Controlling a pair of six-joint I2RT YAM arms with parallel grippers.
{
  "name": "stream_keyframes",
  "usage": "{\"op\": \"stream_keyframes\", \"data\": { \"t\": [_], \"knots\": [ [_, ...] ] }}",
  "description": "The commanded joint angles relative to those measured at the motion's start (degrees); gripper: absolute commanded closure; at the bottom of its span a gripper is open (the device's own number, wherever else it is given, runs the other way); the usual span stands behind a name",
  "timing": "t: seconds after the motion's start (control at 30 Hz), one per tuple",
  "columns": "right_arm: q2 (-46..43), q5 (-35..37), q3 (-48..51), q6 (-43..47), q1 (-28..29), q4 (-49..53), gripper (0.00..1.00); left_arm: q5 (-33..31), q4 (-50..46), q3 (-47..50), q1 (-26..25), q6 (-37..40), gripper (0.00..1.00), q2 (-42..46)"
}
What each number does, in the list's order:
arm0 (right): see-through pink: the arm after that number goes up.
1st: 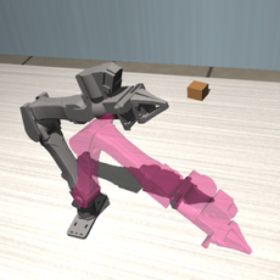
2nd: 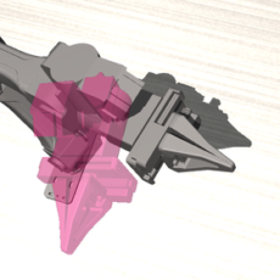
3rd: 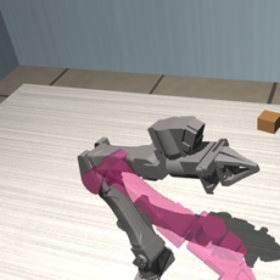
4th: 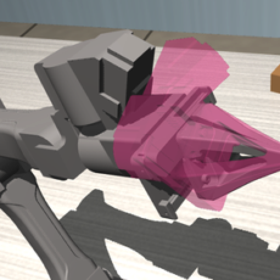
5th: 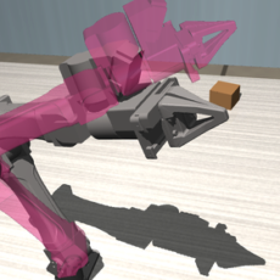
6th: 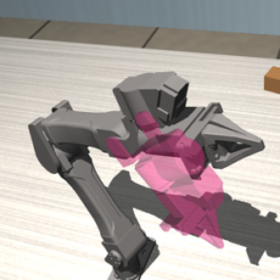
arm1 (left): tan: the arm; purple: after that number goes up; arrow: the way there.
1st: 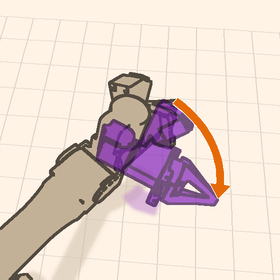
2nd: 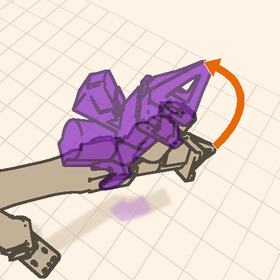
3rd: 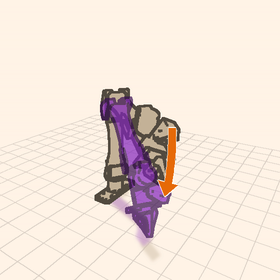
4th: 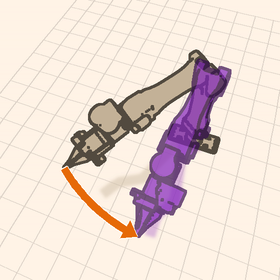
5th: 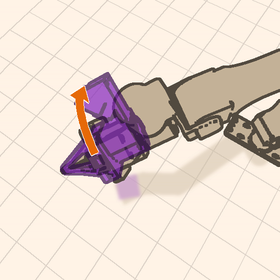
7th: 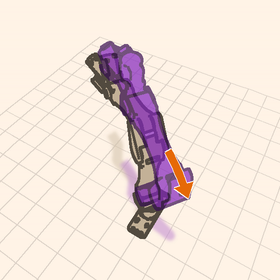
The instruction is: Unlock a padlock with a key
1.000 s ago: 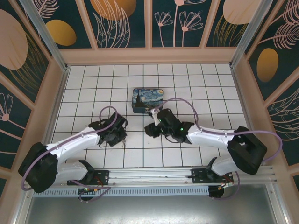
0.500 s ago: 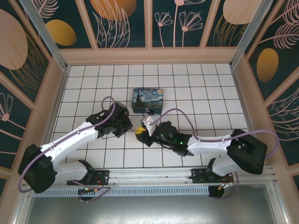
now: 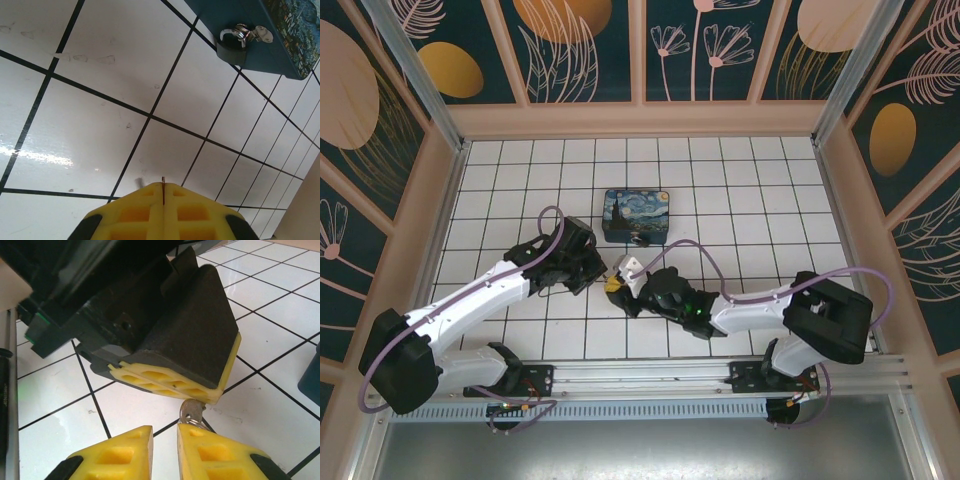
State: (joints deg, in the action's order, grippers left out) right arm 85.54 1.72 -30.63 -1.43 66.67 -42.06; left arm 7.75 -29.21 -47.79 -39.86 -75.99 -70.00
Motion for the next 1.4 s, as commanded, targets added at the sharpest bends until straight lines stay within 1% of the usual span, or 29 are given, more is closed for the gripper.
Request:
{"op": "stream_keyframes", "data": {
  "t": [0.0,0.07,0.23,0.37,0.5,0.57,0.6,0.63,0.67,0.73,0.8,0.87,0.93,1.07,1.1,1.17,1.27,1.37],
  "knots": [
    [1.50,2.45,-2.64,1.12,0.56,-1.77,0.80,1.38,1.15,-0.22,0.28,-0.83,0.94,0.91],
    [2.53,3.14,-3.69,1.00,0.56,-1.26,0.82,1.70,1.37,0.00,0.28,-0.83,0.94,1.07],
    [4.35,4.50,-5.20,0.70,0.56,-0.09,0.89,1.88,1.65,0.71,0.24,-1.10,0.95,1.67],
    [4.88,5.79,-5.70,0.38,0.56,0.30,0.99,2.40,1.89,1.21,0.29,-1.44,0.94,1.97],
    [4.92,5.94,-5.62,-0.05,0.57,0.61,1.00,2.37,2.25,1.30,0.27,-1.97,0.93,2.58],
    [4.68,6.02,-5.48,-0.47,0.52,0.76,1.00,2.27,2.39,1.23,0.31,-2.29,0.88,2.88],
    [4.53,5.87,-5.40,-0.63,0.47,0.97,1.00,2.19,2.36,1.21,0.31,-2.41,0.83,3.00],
    [4.32,5.84,-5.31,-0.96,0.34,1.28,1.00,1.98,2.19,1.13,0.40,-2.39,0.74,3.07],
    [4.04,5.48,-5.25,-1.58,0.09,1.66,1.00,1.77,1.94,1.10,0.59,-2.35,0.71,3.20],
    [3.30,4.10,-4.65,-2.83,-0.66,1.98,1.00,1.17,1.42,1.20,1.03,-1.98,0.70,3.51],
    [2.15,0.32,-3.81,-4.88,-2.18,2.16,1.00,0.56,0.80,1.42,2.08,-1.28,0.61,3.88],
    [1.01,-3.63,-2.84,-7.22,-4.24,2.26,1.00,-0.93,-0.25,1.55,3.63,0.47,0.59,4.21],
    [0.38,-5.68,-2.72,-8.90,-6.24,4.49,1.00,-2.56,-1.40,2.09,5.64,2.81,0.57,4.19],
    [-1.67,-10.32,-1.95,-11.66,-8.96,10.09,0.99,-5.18,-2.75,3.98,7.77,8.03,0.58,4.66],
    [-1.83,-11.33,-2.12,-12.30,-9.32,12.01,0.96,-5.81,-2.63,4.72,7.98,9.87,0.57,4.74],
    [-2.14,-11.12,-1.49,-13.89,-9.42,13.78,0.92,-6.41,-2.84,5.95,8.31,12.70,0.58,4.12],
    [-3.80,-10.29,0.92,-17.21,-10.39,12.56,0.89,-2.79,0.42,9.70,8.28,14.57,0.61,2.77],
    [-4.94,-11.94,2.01,-19.84,-13.01,11.46,0.88,0.30,6.73,13.50,8.11,18.54,0.67,1.64]
  ]
}}
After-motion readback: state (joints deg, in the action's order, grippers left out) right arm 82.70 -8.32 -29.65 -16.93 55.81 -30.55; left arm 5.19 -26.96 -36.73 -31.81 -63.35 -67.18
